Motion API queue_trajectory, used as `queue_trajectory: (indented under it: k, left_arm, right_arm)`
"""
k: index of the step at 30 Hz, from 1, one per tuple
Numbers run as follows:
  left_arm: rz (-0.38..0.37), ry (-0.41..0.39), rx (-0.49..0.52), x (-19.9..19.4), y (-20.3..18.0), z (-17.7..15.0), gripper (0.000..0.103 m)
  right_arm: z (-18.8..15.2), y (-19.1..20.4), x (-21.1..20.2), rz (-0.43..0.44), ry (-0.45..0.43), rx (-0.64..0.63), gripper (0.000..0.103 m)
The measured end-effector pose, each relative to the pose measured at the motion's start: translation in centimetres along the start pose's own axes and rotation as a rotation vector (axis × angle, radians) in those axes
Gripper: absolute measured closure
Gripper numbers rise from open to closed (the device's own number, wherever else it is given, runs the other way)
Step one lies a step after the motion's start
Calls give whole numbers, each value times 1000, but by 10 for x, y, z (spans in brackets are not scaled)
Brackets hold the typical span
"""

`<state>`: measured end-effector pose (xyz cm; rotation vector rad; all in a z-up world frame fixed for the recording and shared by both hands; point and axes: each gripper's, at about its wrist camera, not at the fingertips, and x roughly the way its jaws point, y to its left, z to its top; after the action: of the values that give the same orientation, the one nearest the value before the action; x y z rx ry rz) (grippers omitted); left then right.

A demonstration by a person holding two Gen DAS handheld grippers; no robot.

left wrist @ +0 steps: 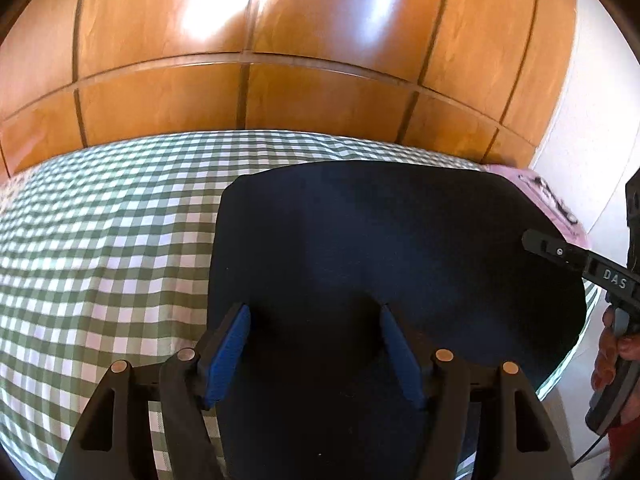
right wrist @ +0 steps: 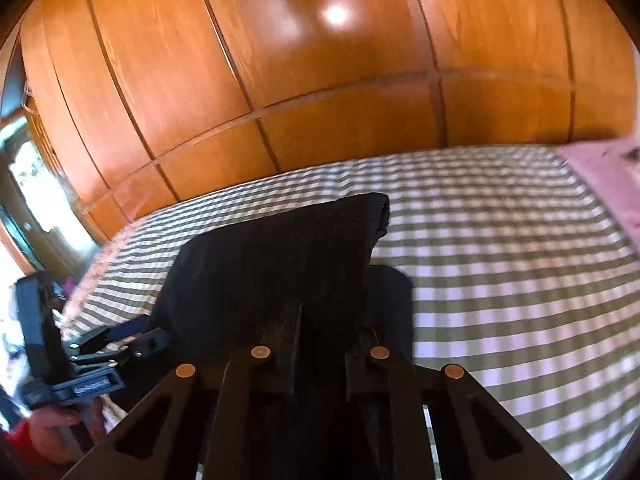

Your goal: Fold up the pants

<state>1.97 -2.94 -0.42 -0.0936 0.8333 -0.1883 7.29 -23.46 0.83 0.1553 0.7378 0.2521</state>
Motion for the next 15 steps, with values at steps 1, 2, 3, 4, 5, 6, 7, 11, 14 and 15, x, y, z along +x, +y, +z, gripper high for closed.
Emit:
queue_trajectory:
  k: [1,2,3,4,5,6,7,11,14,15]
  left_arm:
    - [10,3,9,2,-2,-1,35]
    - [22,8,22,6,-4,-2,35]
    - [30,11,32,8,-5,-3,35]
    - [38,14,45,11,-6,-4,34]
    - [47,12,57,12,-7,-5,33]
    - [54,9,64,14,-7,-6,32]
    - [56,8,66,15,-7,-6,32]
    - [53,0,49,18,-4,-8,30]
    - [61,-3,56,17,-5,-8,30]
    - [59,0,54,15,-5,-8,30]
  right_arm:
    - [-3,-2,3,-15,11,-2,87]
    - [-7,-5,11,-28,29,9,87]
    - [-13,-10,19,-34,44,27,87]
    - [-16,-13,24,-35,51,37,87]
    - [-20,-16,29,-34,48,47,87]
    - [-22,-17,31,-31,38,56,87]
    - [-22,-19,32,-26,31,74,87]
    - [-26,-26,36,-2,19,117,86]
    - [-29,-27,35,3,6,125,86]
    - [-30,-27,34,-1,4,125,86]
